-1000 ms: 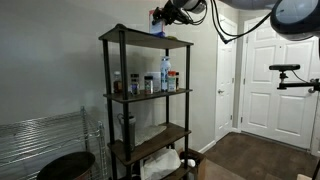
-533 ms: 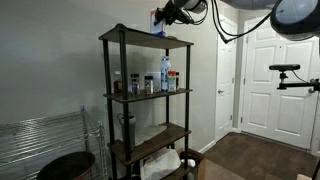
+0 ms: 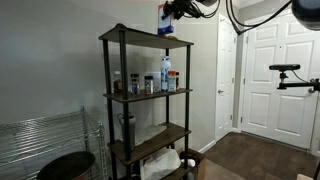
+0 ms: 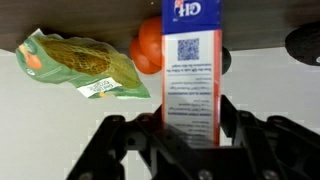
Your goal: Pick up the box from the top shelf and place it on the second shelf.
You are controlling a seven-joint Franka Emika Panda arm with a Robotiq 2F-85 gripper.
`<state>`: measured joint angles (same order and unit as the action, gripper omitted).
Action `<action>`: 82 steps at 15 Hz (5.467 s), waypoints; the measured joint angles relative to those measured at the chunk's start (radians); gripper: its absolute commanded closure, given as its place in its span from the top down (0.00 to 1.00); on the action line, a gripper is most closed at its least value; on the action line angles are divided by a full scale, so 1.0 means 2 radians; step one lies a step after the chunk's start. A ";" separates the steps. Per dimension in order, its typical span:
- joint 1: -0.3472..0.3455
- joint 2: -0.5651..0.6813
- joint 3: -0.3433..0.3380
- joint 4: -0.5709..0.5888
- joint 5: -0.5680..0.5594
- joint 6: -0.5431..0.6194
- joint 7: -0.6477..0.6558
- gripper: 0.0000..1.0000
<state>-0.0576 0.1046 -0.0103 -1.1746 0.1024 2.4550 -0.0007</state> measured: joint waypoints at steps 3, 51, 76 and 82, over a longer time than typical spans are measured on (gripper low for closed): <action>-0.004 -0.051 -0.005 -0.062 0.010 0.000 -0.017 0.23; 0.019 -0.228 -0.036 -0.482 -0.004 0.072 -0.075 0.48; 0.024 -0.222 -0.018 -0.561 0.003 0.188 0.010 0.23; -0.028 -0.181 0.021 -0.548 -0.057 0.281 0.072 0.23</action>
<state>-0.1127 -0.2573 0.0317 -2.2702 -0.0120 3.0169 0.1426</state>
